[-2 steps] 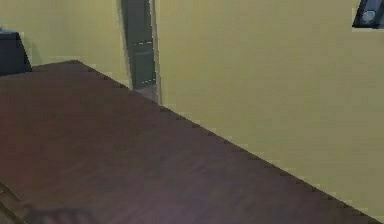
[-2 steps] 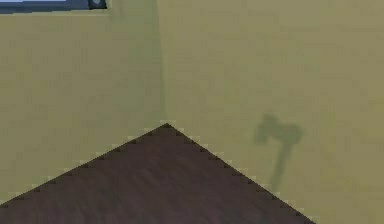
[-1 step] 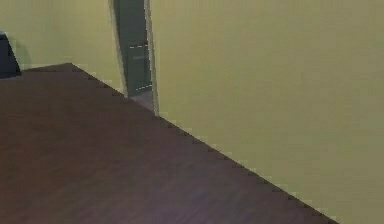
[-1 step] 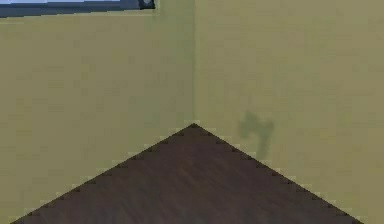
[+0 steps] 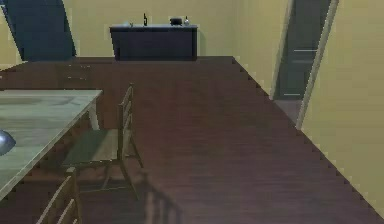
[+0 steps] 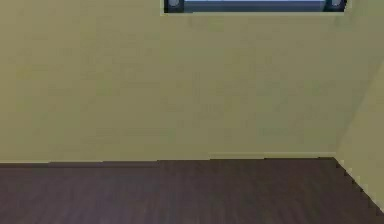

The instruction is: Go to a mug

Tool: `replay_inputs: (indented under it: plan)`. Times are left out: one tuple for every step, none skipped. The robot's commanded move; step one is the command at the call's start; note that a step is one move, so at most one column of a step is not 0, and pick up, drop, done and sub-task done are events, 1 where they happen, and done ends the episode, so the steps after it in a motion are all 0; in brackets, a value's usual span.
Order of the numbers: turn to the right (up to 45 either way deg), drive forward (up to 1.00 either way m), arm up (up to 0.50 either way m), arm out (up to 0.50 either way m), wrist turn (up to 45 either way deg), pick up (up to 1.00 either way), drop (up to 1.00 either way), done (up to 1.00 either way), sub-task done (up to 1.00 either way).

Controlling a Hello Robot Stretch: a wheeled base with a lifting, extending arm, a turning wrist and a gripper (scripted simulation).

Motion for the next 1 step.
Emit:
replay_inputs:
  plan:
    - [0.0,1.0,0.0,0.0,0.0,0.0,0.0,0.0,0.0]
